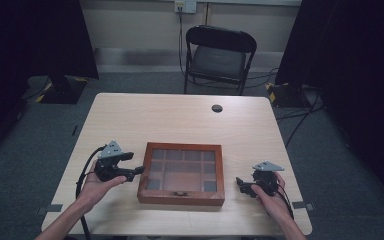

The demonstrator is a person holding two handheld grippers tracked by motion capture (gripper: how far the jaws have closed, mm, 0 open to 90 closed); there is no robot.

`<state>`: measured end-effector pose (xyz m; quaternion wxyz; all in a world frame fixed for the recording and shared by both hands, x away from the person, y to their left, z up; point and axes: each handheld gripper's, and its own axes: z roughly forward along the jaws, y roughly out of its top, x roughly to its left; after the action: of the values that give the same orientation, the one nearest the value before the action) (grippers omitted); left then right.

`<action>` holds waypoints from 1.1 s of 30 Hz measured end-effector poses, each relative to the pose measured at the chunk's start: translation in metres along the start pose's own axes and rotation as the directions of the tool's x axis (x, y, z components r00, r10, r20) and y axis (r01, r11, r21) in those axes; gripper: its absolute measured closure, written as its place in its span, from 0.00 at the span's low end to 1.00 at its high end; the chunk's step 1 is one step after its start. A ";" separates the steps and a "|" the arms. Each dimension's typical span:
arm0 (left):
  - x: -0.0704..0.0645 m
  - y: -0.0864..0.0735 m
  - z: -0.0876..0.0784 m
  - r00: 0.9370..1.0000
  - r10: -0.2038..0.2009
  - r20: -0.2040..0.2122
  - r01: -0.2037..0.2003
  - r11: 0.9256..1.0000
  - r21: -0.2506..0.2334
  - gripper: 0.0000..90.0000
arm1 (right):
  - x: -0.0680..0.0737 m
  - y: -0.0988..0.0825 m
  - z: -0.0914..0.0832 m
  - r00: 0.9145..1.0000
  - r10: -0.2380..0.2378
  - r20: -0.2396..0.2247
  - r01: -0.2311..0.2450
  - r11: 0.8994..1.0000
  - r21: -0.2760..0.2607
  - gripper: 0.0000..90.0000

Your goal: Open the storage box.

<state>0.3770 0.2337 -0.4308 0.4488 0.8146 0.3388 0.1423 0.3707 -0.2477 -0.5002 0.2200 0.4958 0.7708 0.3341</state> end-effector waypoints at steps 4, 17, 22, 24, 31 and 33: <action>-0.008 0.007 0.003 0.999 0.018 0.030 -0.018 1.000 0.006 0.32 | 0.000 0.000 0.000 1.000 0.000 0.000 0.000 1.000 0.000 0.13; -0.043 0.036 0.024 0.984 0.048 0.170 -0.051 0.999 0.011 0.39 | 0.000 0.000 0.000 1.000 0.001 0.000 -0.001 1.000 0.000 0.13; -0.058 0.042 0.034 0.971 0.073 0.229 -0.083 0.996 0.032 0.42 | 0.000 0.000 0.000 1.000 -0.001 -0.002 0.001 1.000 0.000 0.13; -0.065 0.044 0.038 0.963 0.090 0.255 -0.106 0.993 0.052 0.43 | 0.000 0.000 0.000 1.000 0.000 -0.002 0.000 1.000 0.000 0.13; -0.085 0.044 0.052 0.930 0.117 0.349 -0.145 0.988 0.058 0.54 | 0.000 0.000 0.000 1.000 -0.001 -0.002 0.001 1.000 0.000 0.13; -0.087 0.042 0.054 0.923 0.118 0.366 -0.148 0.987 0.057 0.57 | 0.000 0.000 0.000 1.000 -0.001 -0.002 0.001 1.000 0.000 0.13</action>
<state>0.3600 0.1246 -0.4203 0.4584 0.8659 0.2001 0.0062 0.3709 -0.2478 -0.5002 0.2192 0.4950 0.7714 0.3345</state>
